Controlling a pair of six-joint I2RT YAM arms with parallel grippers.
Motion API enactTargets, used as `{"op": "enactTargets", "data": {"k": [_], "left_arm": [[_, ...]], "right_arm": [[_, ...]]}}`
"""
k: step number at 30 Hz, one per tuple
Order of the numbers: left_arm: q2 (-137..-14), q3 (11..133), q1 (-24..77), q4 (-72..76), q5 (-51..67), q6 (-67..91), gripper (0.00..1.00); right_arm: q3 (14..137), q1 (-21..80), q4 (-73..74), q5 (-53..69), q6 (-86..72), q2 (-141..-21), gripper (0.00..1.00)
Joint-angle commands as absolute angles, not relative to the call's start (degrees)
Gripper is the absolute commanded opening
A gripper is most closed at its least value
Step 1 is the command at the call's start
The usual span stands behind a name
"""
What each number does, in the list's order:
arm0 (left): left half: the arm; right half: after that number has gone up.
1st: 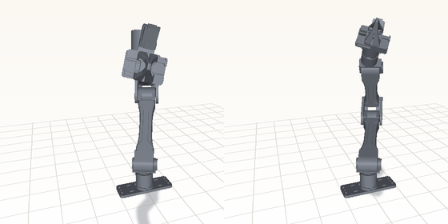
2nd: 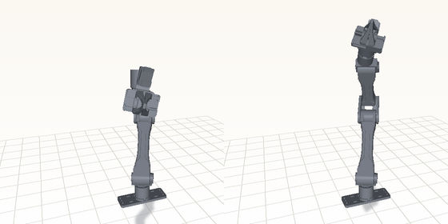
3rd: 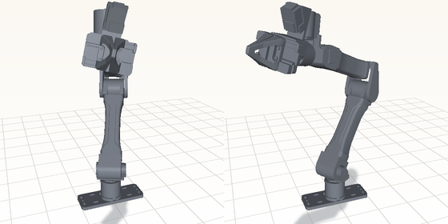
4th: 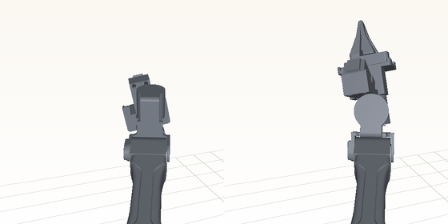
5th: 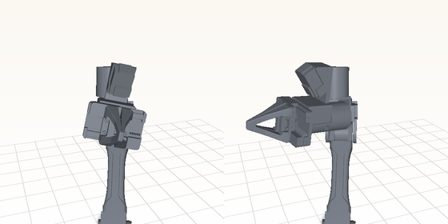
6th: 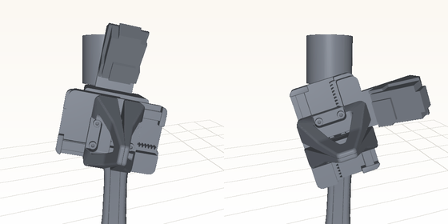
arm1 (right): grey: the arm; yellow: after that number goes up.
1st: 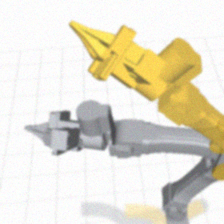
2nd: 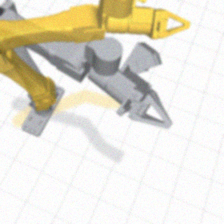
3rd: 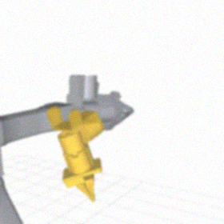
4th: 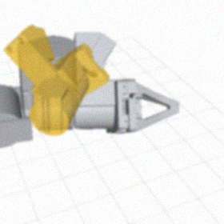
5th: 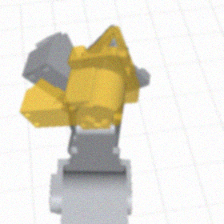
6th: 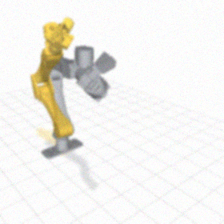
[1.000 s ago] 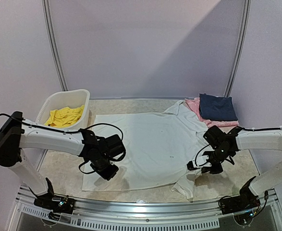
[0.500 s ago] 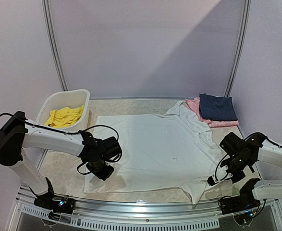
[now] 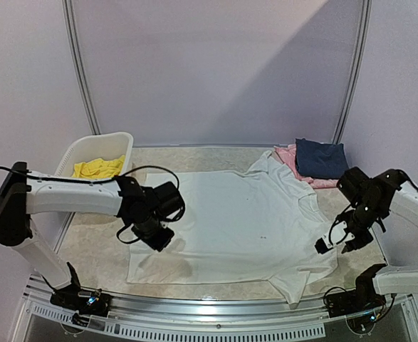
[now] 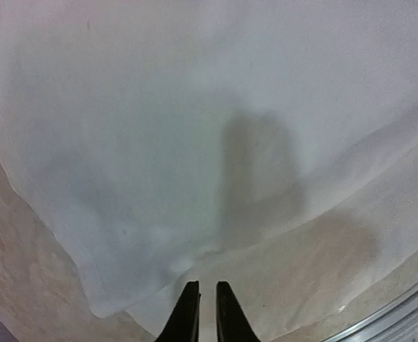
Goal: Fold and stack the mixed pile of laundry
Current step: Smooth out the flattened T-shirt at the center of the board.
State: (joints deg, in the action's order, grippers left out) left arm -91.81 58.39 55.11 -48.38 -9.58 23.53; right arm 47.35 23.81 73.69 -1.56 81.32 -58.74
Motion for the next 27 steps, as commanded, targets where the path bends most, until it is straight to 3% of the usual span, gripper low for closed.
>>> {"op": "enactTargets", "data": {"k": [1, 5, 14, 19, 27], "left_arm": [[-87.29, 70.65, 54.13, -53.29, -11.52, 20.69, 0.20], [-90.57, 74.25, 49.88, -53.92, -12.51, 20.34, 0.25], [-95.60, 71.22, 46.86, -54.77, -8.52, 22.00, 0.23], [-89.21, 63.45, 47.12, -56.29, -6.79, 24.58, 0.24], [-82.78, 56.91, 52.58, -57.09, -3.55, 30.79, 0.20]], "right_arm": [[61.51, 22.33, 78.48, 14.34, 75.14, -67.08, 0.43], [70.70, 19.80, 73.76, 24.32, 66.94, -76.99, 0.42], [71.70, 12.51, 58.10, 24.94, 51.72, -94.75, 0.41], [61.36, 12.48, 52.54, 17.70, 51.17, -90.44, 0.44], [54.97, 12.57, 50.63, 14.44, 47.77, -86.63, 0.44]]}}
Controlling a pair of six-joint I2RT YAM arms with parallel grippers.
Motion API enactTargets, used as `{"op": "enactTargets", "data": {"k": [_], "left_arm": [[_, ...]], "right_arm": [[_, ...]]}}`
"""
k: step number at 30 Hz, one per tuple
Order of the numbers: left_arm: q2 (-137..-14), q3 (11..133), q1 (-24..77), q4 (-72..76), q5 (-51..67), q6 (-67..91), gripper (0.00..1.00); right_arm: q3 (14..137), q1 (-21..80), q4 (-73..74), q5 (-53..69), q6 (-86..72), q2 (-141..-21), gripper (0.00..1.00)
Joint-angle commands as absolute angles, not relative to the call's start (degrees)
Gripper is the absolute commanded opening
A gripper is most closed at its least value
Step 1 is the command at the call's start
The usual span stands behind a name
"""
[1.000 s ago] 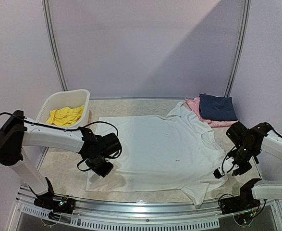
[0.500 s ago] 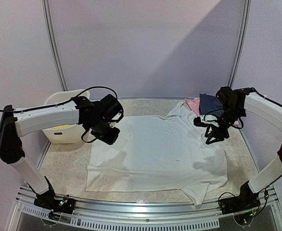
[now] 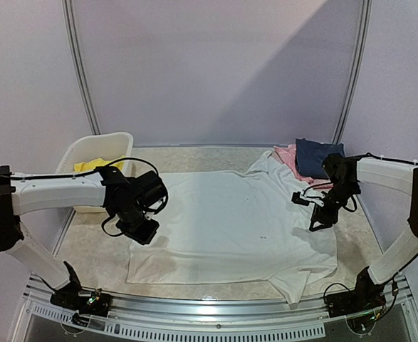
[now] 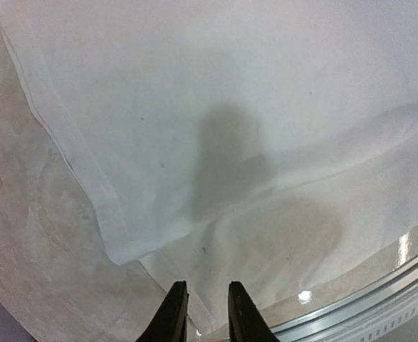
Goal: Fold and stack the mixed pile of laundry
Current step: Smooth out the flattened T-shirt at the center of the board.
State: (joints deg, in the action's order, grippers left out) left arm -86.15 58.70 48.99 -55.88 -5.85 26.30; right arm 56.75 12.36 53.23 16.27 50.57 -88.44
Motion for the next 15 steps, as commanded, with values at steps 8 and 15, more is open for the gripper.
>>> {"op": "enactTargets", "data": {"k": [8, 15], "left_arm": [[-75.59, 45.45, 55.63, -63.58, -6.62, 50.21, 0.38], [-68.95, 32.97, 55.55, -49.48, -3.38, 58.63, 0.46]], "right_arm": [[54.93, 12.48, 51.41, 15.84, 46.08, -84.28, 0.44], [54.89, 12.55, 50.63, 15.89, 46.15, -83.63, 0.44]]}}
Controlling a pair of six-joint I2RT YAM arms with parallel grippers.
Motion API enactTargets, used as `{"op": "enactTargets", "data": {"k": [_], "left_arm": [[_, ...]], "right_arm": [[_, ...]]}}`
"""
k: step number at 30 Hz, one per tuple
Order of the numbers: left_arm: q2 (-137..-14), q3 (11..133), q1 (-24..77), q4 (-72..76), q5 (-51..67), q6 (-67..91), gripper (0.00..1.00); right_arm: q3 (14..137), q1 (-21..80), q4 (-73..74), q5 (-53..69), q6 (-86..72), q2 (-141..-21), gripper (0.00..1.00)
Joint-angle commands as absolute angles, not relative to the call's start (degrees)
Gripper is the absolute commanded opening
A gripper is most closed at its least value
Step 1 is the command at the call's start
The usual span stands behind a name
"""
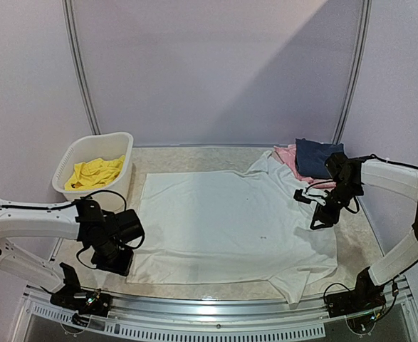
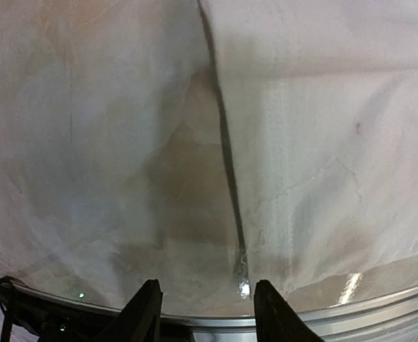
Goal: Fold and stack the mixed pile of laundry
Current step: Smooth out the flattened T-shirt at the center of the board.
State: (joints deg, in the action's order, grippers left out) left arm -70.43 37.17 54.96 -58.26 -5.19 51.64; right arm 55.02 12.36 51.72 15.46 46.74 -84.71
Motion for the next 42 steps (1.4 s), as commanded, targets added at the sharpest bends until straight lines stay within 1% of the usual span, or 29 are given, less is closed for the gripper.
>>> {"op": "enactTargets", "data": {"k": [1, 4, 7, 13, 14, 16, 19, 24, 27, 32, 35, 42], "left_arm": [[-68.84, 31.83, 55.55, -46.57, -2.59, 59.04, 0.46], [-68.95, 29.09, 55.46, -39.03, -0.49, 60.81, 0.45], [-70.29, 28.39, 55.46, -37.15, -0.44, 61.63, 0.41], [-73.44, 28.71, 55.50, -39.13, 2.30, 60.48, 0.21], [-73.16, 28.76, 55.54, -39.86, 2.30, 60.51, 0.16], [-71.44, 29.13, 55.55, -42.08, 1.45, 60.76, 0.00], [-67.29, 29.75, 55.46, -47.40, -0.49, 61.20, 0.00], [-60.95, 33.25, 55.76, -64.06, -7.45, 62.79, 0.00], [-58.59, 33.83, 55.90, -68.44, -7.85, 64.40, 0.00], [-62.38, 35.26, 56.07, -73.00, -6.50, 64.31, 0.00], [-65.48, 35.47, 58.27, -74.01, -5.37, 64.60, 0.00], [-69.73, 37.24, 60.38, -76.62, -6.44, 65.82, 0.00]], "right_arm": [[54.85, 12.51, 50.43, 15.98, 46.10, -83.71, 0.44], [54.55, 12.52, 50.38, 16.28, 45.97, -84.05, 0.44], [53.54, 12.51, 50.84, 15.75, 46.63, -84.20, 0.44], [50.64, 12.48, 49.29, 12.06, 49.28, -85.17, 0.44], [50.75, 12.50, 49.30, 12.10, 49.36, -85.30, 0.44], [51.05, 12.50, 49.30, 12.90, 49.19, -85.51, 0.44], [51.41, 12.50, 49.37, 13.69, 48.80, -85.82, 0.44], [51.91, 12.58, 49.90, 13.79, 48.78, -85.89, 0.44], [52.35, 12.50, 50.54, 13.85, 48.91, -85.63, 0.44], [52.47, 12.61, 52.36, 13.92, 49.28, -84.89, 0.44], [51.99, 12.54, 53.15, 14.09, 49.52, -83.89, 0.44], [47.52, 13.80, 51.44, 12.44, 51.16, -82.13, 0.45]]}}
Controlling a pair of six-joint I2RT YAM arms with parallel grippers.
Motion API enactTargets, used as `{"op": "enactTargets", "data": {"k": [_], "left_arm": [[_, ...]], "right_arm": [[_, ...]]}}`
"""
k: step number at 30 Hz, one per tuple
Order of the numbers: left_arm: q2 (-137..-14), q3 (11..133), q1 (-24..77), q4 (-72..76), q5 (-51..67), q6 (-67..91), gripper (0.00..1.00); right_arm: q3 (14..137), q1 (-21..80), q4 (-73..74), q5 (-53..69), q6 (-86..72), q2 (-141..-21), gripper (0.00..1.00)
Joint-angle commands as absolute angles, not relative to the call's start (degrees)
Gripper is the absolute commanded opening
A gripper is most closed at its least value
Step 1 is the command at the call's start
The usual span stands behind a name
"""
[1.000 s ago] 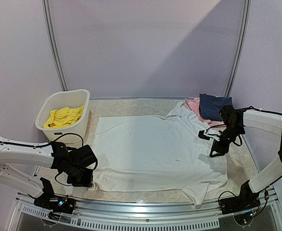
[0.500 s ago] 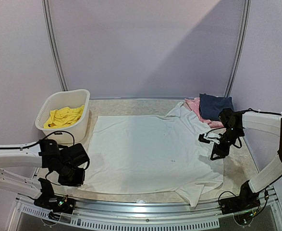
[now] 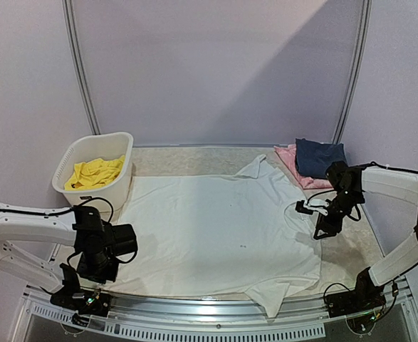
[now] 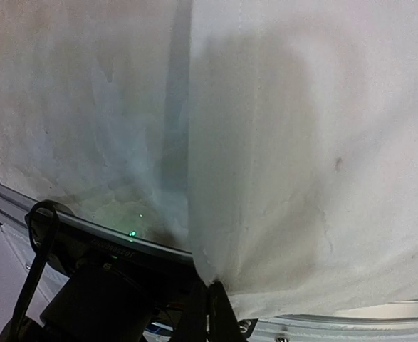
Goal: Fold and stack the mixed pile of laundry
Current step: Smooth out the flattened T-shirt at the center of the board.
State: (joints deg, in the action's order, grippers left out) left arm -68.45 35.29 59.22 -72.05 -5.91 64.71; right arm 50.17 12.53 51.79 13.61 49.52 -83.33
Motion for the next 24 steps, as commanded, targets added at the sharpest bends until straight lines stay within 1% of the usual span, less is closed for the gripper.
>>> {"op": "enactTargets", "data": {"k": [1, 3, 5, 7, 8, 12, 15, 16, 20, 22, 24], "left_arm": [[-69.67, 38.27, 60.38, -77.86, -7.06, 65.83, 0.00], [-68.83, 42.89, 60.42, -82.03, -9.29, 65.94, 0.16], [-67.49, 49.40, 60.48, -85.21, -11.71, 65.74, 0.27], [-68.43, 56.72, 60.28, -87.25, -15.65, 63.45, 0.35], [-70.12, 60.27, 59.73, -88.32, -17.26, 61.48, 0.37], [-80.26, 72.47, 56.14, -91.33, -23.64, 51.55, 0.41], [-85.47, 77.55, 51.23, -85.78, -25.43, 44.15, 0.42], [-86.74, 78.74, 49.40, -81.54, -25.10, 41.85, 0.42], [-92.20, 84.59, 42.83, -69.94, -23.95, 35.73, 0.43], [-96.51, 88.34, 40.54, -66.47, -23.34, 32.97, 0.43], [-101.35, 92.29, 39.48, -65.34, -23.30, 29.81, 0.43]], "right_arm": [[46.87, 14.34, 50.97, 11.74, 51.26, -82.24, 0.45], [45.70, 14.93, 50.19, 10.52, 51.15, -82.56, 0.45], [46.22, 14.92, 52.18, 11.35, 50.94, -82.76, 0.44], [49.74, 14.81, 55.73, 13.36, 50.57, -81.93, 0.43], [52.35, 14.75, 57.21, 14.27, 50.33, -81.02, 0.43], [66.35, 14.70, 61.34, 16.02, 49.38, -80.98, 0.43], [74.47, 14.68, 61.35, 15.52, 48.45, -85.91, 0.43], [76.60, 14.69, 60.56, 15.20, 47.91, -87.33, 0.43], [82.98, 14.71, 54.77, 13.53, 43.42, -95.98, 0.43], [85.07, 14.60, 53.88, 12.89, 42.00, -100.20, 0.41], [84.60, 14.57, 53.78, 11.91, 41.02, -104.05, 0.40]]}}
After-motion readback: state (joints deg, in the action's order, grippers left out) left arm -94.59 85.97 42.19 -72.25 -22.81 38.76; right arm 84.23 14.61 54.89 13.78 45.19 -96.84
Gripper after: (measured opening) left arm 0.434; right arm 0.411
